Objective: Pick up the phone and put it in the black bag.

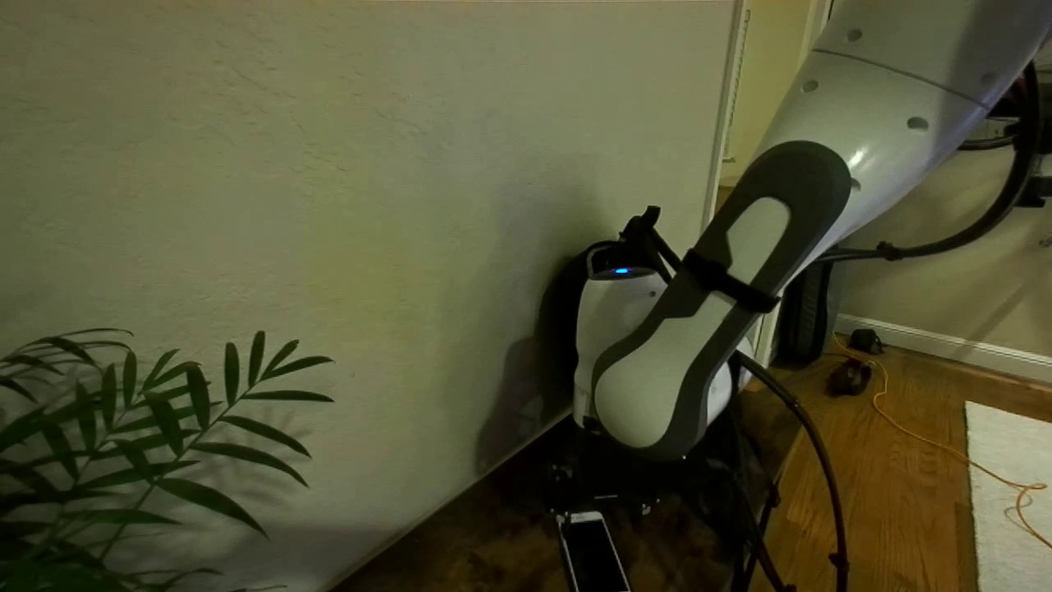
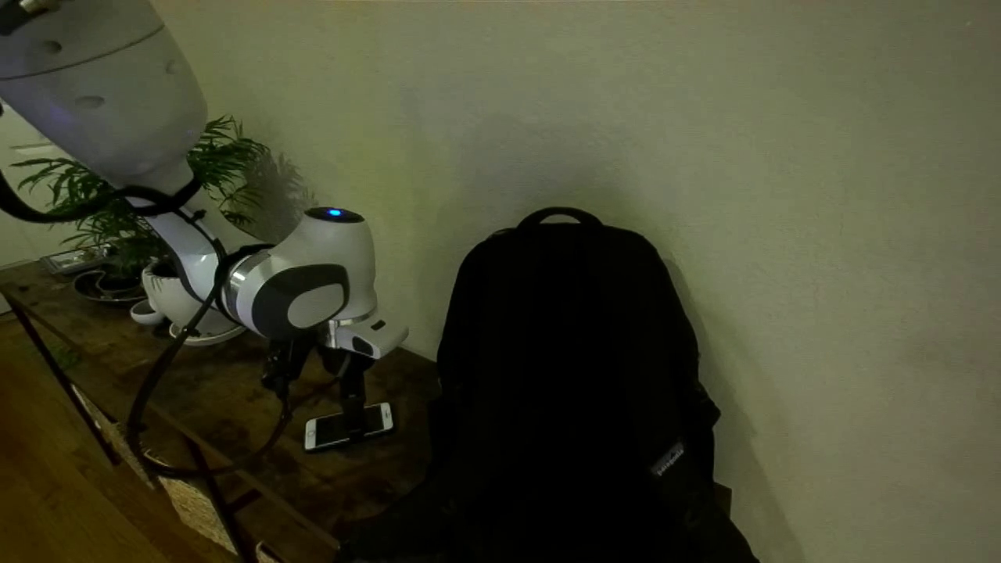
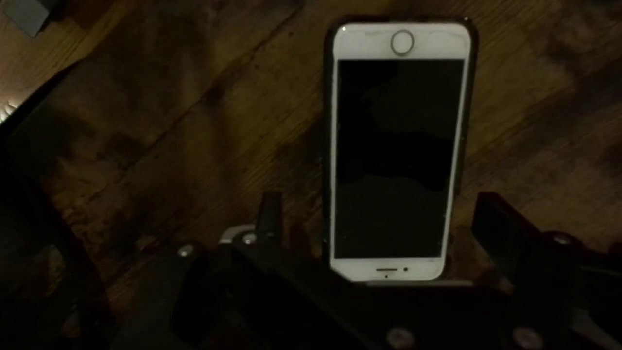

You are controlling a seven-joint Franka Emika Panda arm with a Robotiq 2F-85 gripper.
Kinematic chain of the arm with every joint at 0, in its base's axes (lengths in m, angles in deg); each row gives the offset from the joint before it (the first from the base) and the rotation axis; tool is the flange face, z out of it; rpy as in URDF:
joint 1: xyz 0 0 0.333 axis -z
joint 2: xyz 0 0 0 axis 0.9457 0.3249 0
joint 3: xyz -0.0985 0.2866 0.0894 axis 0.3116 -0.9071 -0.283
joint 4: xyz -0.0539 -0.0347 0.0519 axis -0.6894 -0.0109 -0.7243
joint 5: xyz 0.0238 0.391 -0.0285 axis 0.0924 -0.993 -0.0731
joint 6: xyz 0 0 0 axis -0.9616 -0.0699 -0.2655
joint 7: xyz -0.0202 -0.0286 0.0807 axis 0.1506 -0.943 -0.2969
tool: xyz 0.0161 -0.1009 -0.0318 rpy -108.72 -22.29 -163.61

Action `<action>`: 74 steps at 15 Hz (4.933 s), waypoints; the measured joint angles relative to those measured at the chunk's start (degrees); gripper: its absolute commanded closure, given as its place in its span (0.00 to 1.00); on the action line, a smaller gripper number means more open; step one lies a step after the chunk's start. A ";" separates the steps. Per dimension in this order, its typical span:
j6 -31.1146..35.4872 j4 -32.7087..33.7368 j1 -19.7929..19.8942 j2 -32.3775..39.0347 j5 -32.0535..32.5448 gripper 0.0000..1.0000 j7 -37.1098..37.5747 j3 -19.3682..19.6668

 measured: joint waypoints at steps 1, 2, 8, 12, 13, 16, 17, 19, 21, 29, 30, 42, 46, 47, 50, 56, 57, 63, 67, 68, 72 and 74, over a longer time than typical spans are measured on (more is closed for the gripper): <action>0.00 0.57 0.00 0.51 0.00 0.00 0.00 -0.10; 0.00 1.13 0.00 0.96 0.00 0.00 0.00 -0.21; -0.01 2.81 -0.01 2.59 0.01 0.00 -0.43 -1.24; -0.12 2.81 -0.01 3.13 0.02 0.08 -1.08 -1.65; -0.16 2.80 -0.01 3.14 0.02 0.29 -1.47 -1.73; -0.17 2.78 -0.01 3.14 0.02 0.48 -2.68 -1.89; -0.18 2.76 -0.01 3.12 0.02 0.55 -2.92 -1.90; -0.20 2.66 0.09 2.90 0.02 0.47 -3.32 -1.90; -0.19 2.75 0.05 2.76 0.02 0.22 -3.95 -1.95; -0.36 1.87 -0.08 2.76 0.05 0.00 -5.61 -1.95; -0.40 1.83 -0.14 2.73 0.06 0.00 -5.90 -1.95; -0.59 0.68 -0.39 2.64 0.05 0.39 -7.21 -2.14; -0.61 0.52 -0.22 2.24 0.06 0.65 -7.44 -2.25; -0.62 0.44 -0.10 2.15 0.06 0.70 -7.55 -2.25; -0.62 0.39 0.13 2.13 0.06 0.92 -8.11 -2.25; -0.60 0.37 0.14 2.13 0.05 0.31 -8.53 -2.21; -0.60 0.37 0.10 2.13 0.06 0.25 -8.53 -2.15; -0.59 0.37 -0.40 1.18 0.06 0.00 -8.51 -0.67; -0.59 0.41 -0.63 0.11 0.06 0.00 -8.44 0.25; -0.59 0.42 -0.62 -0.18 0.04 0.00 -8.43 0.30; -0.59 0.66 -0.56 -0.29 0.00 0.00 -8.17 0.53; -0.62 0.86 -0.54 -0.16 -0.01 0.00 -7.82 0.65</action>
